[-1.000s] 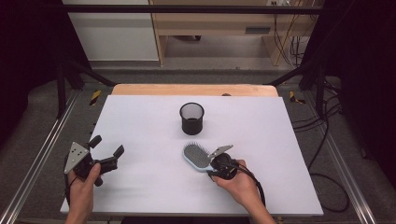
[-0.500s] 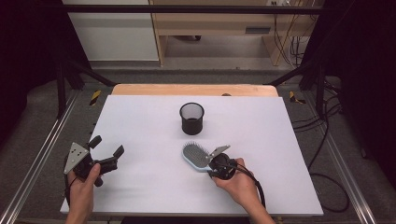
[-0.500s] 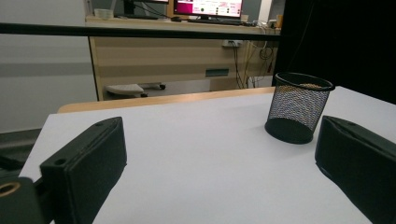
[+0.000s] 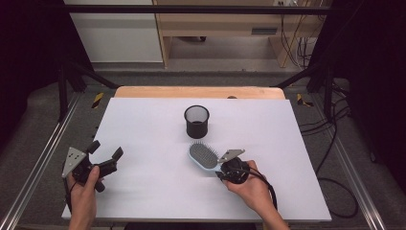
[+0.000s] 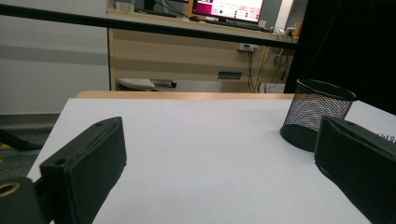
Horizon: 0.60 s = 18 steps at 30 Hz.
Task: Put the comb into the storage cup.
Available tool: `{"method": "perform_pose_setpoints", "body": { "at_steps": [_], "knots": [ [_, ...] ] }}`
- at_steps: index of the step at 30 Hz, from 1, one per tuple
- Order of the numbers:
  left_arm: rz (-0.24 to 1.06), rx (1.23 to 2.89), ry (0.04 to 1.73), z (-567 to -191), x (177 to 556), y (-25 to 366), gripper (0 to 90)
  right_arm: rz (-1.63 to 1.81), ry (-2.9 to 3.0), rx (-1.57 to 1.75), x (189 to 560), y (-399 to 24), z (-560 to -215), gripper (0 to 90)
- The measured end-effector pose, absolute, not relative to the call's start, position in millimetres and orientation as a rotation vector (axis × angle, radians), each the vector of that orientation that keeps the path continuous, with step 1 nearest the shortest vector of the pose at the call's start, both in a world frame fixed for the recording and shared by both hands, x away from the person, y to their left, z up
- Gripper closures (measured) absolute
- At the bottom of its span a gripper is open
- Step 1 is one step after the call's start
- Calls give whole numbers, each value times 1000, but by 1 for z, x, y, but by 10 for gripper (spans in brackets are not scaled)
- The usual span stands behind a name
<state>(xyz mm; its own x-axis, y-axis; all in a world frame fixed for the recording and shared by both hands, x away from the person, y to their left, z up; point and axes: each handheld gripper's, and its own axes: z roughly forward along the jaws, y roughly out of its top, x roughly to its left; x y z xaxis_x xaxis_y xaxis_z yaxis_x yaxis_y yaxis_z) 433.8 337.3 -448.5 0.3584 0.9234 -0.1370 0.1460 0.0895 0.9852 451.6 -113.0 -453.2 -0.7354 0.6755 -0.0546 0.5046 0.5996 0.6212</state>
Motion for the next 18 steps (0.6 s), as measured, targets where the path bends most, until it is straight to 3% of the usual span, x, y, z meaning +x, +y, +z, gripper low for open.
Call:
{"method": "perform_pose_setpoints", "body": {
  "at_steps": [18],
  "knots": [
    [768,1349,1052,-443,432,339,25,987,2498,889,450,-106,-457,696]
  ]
}}
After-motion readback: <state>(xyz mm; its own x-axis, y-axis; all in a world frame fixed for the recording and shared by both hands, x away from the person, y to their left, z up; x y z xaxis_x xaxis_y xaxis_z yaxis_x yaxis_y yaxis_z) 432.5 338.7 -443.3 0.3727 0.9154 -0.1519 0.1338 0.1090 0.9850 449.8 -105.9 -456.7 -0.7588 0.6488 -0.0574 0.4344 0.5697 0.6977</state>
